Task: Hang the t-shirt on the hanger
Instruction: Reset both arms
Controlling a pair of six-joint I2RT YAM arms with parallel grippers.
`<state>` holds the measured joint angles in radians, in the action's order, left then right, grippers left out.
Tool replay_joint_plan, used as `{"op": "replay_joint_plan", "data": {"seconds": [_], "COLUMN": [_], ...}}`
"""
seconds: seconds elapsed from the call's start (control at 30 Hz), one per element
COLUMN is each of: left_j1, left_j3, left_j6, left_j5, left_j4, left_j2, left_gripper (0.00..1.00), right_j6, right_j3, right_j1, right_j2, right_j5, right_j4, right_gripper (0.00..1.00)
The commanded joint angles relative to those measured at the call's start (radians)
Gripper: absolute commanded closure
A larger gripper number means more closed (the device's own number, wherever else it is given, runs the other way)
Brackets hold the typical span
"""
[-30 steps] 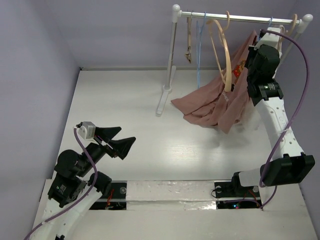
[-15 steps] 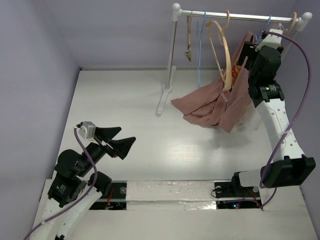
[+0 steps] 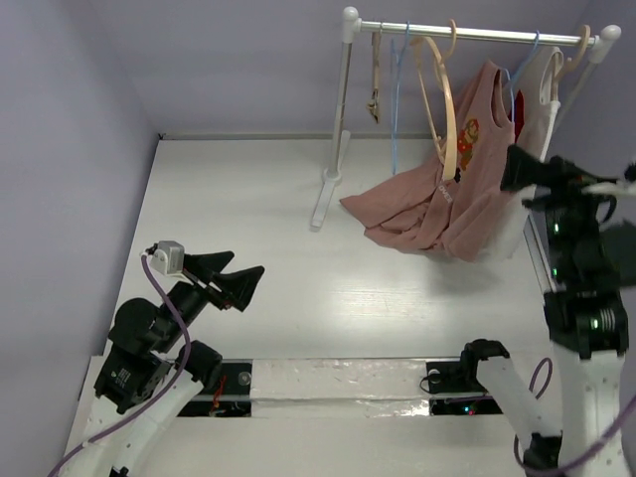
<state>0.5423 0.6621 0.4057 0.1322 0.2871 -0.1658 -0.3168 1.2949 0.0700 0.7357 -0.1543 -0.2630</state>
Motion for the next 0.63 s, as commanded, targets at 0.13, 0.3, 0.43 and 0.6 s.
{"op": "replay_joint_plan", "data": {"seconds": [0.13,0.3,0.43,0.6], "left_j1": [0.005,0.005,0.005,0.005], "left_j3": [0.099,0.162,0.174,0.143], "left_j6": [0.021,0.005,0.016,0.057], "left_j5": [-0.089,-0.178,-0.213,-0.307], "left_j4": [-0.023,-0.031,-0.048,-0.080], "left_j2": [-0.018,-0.087,-0.112,-0.100], "left_gripper": [0.01,0.01,0.01,0.01], "right_j6": [-0.272,-0.213,-0.144,-0.101], "right_j3": [-0.305,-0.281,-0.232,-0.270], "right_j1": [-0.007,-0.007,-0.007,-0.007], "right_j2": [-0.435,-0.570,-0.608,-0.637], "right_j5": [0.489,0.458,0.418,0.404], "right_j4": [0.070,-0.050,-0.151,-0.159], "right_gripper": [0.00,0.00,0.00,0.00]}}
